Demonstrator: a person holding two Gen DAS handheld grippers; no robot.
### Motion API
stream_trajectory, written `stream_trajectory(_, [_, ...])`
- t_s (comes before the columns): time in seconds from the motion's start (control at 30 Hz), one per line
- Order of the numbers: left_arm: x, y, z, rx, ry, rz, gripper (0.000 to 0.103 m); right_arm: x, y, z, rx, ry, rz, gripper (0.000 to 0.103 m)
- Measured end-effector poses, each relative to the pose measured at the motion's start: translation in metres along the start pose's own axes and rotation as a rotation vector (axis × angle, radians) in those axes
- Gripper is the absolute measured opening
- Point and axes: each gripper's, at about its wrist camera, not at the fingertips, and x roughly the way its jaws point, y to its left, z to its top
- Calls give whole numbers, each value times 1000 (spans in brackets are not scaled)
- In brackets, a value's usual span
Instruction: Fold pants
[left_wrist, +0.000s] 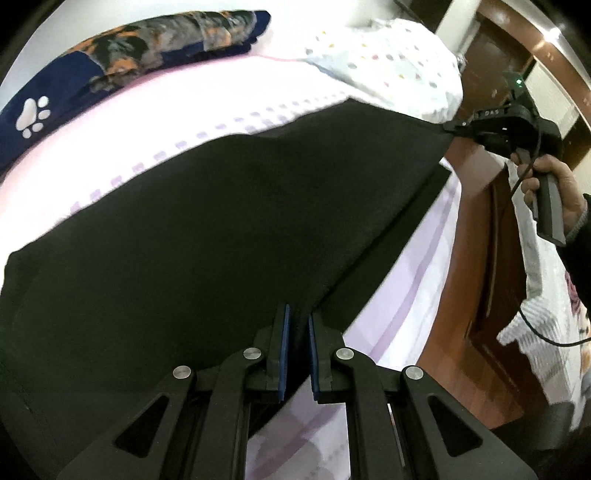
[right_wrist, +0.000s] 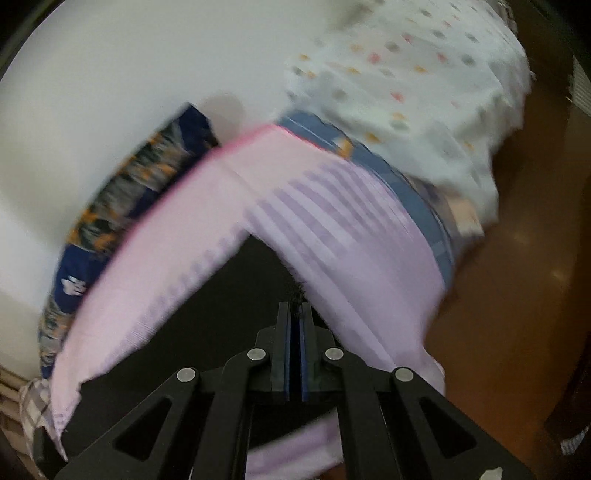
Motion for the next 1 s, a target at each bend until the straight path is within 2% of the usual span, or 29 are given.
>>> stream_trajectory(0.13, [1, -4, -6, 22, 10, 6, 10, 11, -15, -16, 13, 24, -38, 3])
stream_trajectory(0.43, [-1, -1, -8, 23, 8, -2, 10, 10, -26, -27, 26, 17, -69, 3])
stream_trajectory(0.5, [0, 1, -9, 20, 9, -7, 10, 13, -29, -29, 26, 17, -109, 2])
stream_trajectory(0.53, [1, 2, -10, 13, 13, -10, 10, 15, -32, -30, 14, 14, -174, 1])
stream_trajectory(0.57, [1, 3, -11, 9, 9, -14, 10, 17, -37, -30, 15, 15, -195, 2])
stream_trajectory(0.63, [1, 5, -11, -8, 6, -27, 10, 18, -43, -32, 24, 21, -136, 3])
stream_trajectory(0.73, [1, 12, -10, -51, 5, -61, 12, 11, -39, -33, 10, 8, -136, 7])
stream_trajectory(0.8, [-3, 17, -10, -87, 2, -90, 19, 4, -30, -30, 3, -4, -135, 8])
stream_trajectory(0.9, [-19, 26, -12, -124, -37, -123, 24, -5, -5, -21, -44, -31, -115, 12])
stream_trajectory(1.0, [-47, 44, -17, -156, -122, -90, 35, -9, 38, -16, -125, -38, -43, 22])
